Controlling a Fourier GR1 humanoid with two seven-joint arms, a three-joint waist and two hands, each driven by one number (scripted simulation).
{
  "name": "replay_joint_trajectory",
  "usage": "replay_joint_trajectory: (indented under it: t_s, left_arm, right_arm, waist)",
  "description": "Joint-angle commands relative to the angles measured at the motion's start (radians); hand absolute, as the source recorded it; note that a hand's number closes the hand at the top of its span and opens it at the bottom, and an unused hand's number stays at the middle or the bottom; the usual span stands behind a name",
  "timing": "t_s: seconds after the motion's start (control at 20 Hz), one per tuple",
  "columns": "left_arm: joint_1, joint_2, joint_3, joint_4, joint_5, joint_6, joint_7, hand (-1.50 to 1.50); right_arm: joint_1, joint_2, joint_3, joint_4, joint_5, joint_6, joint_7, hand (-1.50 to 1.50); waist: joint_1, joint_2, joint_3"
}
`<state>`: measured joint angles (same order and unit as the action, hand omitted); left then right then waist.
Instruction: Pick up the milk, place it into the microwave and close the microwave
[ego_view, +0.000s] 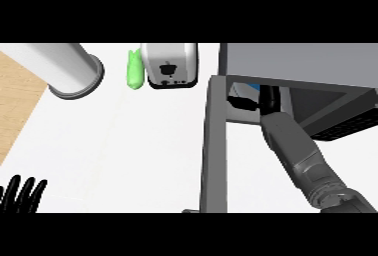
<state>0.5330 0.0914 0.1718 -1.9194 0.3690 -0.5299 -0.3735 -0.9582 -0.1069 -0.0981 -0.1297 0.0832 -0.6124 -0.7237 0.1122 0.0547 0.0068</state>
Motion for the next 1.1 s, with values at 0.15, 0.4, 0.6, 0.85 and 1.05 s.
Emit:
replay_joint_trajectory:
  t_s: [0.15, 0.4, 0.6, 0.85, 1.05]
  left_arm:
    - [0.035, 0.003, 0.014, 0.030, -0.008, -0.030, -0.029, -1.50]
    - [0.070, -0.027, -0.014, -0.059, -0.018, 0.001, 0.013, -1.50]
    - [0.046, -0.012, 0.004, -0.012, 0.002, -0.009, 0.035, -1.50]
    - [0.062, -0.037, -0.009, -0.074, -0.034, 0.014, 0.056, -1.50]
    - [0.097, -0.041, -0.035, -0.065, -0.057, -0.022, 0.061, -1.50]
  right_arm:
    - [0.120, 0.058, -0.091, -0.028, -0.096, 0.175, -0.165, -1.50]
    - [0.161, 0.048, -0.110, -0.013, -0.108, 0.246, -0.231, -1.50]
    - [0.220, 0.096, -0.119, -0.031, -0.115, 0.251, -0.319, -1.50]
    - [0.293, 0.100, -0.083, -0.054, -0.099, 0.380, -0.332, -1.50]
    - [0.367, 0.084, -0.065, -0.087, -0.096, 0.466, -0.352, -1.50]
  waist:
    - [-0.034, -0.022, -0.002]
    - [-0.049, -0.030, -0.002]
    - [-0.072, -0.039, -0.004]
    - [-0.096, -0.051, -0.006]
    - [-0.102, -0.053, -0.006]
